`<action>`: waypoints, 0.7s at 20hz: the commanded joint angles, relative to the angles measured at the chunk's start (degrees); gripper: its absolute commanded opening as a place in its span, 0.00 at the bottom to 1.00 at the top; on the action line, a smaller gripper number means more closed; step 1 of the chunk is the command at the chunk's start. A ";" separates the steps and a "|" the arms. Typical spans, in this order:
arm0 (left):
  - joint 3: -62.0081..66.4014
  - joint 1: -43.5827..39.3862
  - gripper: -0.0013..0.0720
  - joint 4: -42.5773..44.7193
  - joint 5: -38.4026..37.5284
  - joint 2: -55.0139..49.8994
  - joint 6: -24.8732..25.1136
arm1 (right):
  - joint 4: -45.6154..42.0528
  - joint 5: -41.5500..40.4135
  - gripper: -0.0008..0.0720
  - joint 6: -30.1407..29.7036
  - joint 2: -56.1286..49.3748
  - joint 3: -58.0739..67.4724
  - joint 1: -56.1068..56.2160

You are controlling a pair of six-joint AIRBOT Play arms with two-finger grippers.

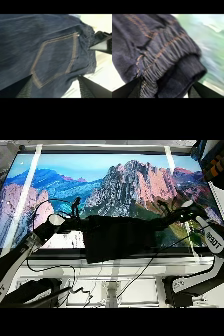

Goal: Fold the clothes and pants, and hang the long-sleeved shirts on hangers.

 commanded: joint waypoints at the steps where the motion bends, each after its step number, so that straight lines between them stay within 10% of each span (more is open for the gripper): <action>1: 0.04 0.04 0.86 1.27 1.22 -0.02 3.19 | 2.58 -3.52 0.82 -0.11 -0.17 0.07 7.74; 5: 0.04 0.07 0.86 11.78 5.31 -0.02 3.15 | 4.13 -12.61 0.82 -0.04 -0.17 0.07 17.46; 7: 0.04 0.15 0.68 13.68 5.99 0.00 3.17 | 4.87 -15.65 0.81 0.24 -0.15 0.13 22.03; 8: 0.11 0.17 0.61 13.68 5.99 0.07 3.17 | 5.27 -15.89 0.67 0.81 0.07 0.13 24.11; 10: 0.17 0.20 0.58 13.68 6.93 0.28 3.19 | 7.15 -14.32 0.06 0.79 0.48 0.96 27.04; 14: 2.10 1.51 0.57 13.70 9.35 0.85 3.21 | 13.09 -10.99 0.06 1.09 0.59 5.57 29.68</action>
